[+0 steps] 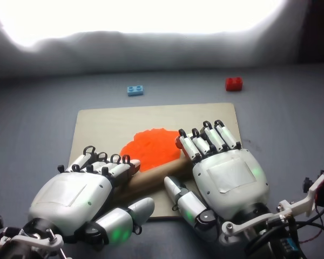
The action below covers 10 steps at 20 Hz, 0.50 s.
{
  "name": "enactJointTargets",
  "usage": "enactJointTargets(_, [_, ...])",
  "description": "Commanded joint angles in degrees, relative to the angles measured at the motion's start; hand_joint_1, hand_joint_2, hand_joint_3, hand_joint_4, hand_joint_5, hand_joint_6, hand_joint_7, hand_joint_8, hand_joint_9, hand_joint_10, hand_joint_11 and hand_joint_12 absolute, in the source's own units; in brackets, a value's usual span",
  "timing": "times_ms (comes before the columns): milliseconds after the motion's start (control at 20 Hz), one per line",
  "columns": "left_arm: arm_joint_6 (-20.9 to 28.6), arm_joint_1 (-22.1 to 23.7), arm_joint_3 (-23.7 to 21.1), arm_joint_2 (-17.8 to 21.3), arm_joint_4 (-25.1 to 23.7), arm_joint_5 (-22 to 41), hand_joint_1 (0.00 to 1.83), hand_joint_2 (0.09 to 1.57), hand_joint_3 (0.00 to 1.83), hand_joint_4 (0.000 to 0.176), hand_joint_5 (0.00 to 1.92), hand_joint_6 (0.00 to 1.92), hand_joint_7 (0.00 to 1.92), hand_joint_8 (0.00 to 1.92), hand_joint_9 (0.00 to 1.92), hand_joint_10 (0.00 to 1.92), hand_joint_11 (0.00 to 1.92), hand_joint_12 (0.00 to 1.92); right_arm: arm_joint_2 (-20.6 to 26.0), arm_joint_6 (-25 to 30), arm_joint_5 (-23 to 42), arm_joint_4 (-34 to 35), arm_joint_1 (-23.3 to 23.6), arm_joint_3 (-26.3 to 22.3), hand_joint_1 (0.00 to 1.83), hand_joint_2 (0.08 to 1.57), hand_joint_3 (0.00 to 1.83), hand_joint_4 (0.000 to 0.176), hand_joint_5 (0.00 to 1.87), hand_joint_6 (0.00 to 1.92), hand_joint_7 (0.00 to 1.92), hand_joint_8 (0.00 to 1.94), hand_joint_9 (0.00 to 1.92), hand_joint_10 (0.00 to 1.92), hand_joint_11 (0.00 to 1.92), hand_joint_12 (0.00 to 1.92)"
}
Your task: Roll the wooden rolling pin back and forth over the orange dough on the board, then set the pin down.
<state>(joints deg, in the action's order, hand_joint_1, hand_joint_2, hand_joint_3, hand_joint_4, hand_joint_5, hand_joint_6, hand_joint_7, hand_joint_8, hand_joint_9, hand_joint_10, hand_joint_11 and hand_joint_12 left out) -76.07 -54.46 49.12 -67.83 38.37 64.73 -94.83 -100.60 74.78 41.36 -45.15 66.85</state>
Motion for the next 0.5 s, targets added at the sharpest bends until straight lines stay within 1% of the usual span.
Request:
enactJointTargets(0, [0.1,0.2,-0.4,0.6,-2.2,4.9,0.00,1.38,0.00,0.000,0.33,0.00,0.40,0.00,0.33,0.00,0.00,0.56,0.3,-0.3,6.0,-4.2,0.7,-0.2,0.00,1.39,0.00,0.000,0.07,0.88,0.36,0.23,0.00,0.95,0.00,1.24])
enactJointTargets(250, [-0.2,0.6,-0.3,0.5,-2.2,4.7,0.00,1.38,0.00,0.000,0.33,0.00,0.40,0.00,0.33,0.00,0.00,0.56,0.3,-0.3,6.0,-4.2,0.8,-0.3,0.00,1.39,0.00,0.000,0.07,0.88,0.36,0.24,0.00,0.96,0.00,1.23])
enactJointTargets(300, [-0.2,0.7,-0.3,0.5,-2.2,4.7,0.00,1.38,0.00,0.000,0.32,0.00,0.38,0.00,0.32,0.00,0.00,0.52,0.3,-0.3,6.0,-4.2,0.8,-0.3,0.00,1.39,0.00,0.000,0.07,0.88,0.36,0.25,0.02,0.97,0.00,1.28])
enactJointTargets(350, [-0.2,0.9,-0.1,0.5,-2.3,4.7,0.00,1.38,0.00,0.000,0.31,0.00,0.38,0.00,0.32,0.00,0.00,0.51,0.3,-0.3,6.0,-4.2,0.8,-0.3,0.00,1.39,0.00,0.000,0.05,0.86,0.33,0.25,0.00,0.94,0.00,1.21])
enactJointTargets(450, [0.0,1.3,0.2,0.5,-2.5,4.7,0.00,1.38,0.00,0.000,0.30,0.00,0.38,0.00,0.32,0.00,0.00,0.51,0.3,-0.3,6.0,-4.2,0.8,-0.3,0.00,1.39,0.00,0.000,0.07,0.86,0.35,0.28,0.02,0.95,0.00,1.25])
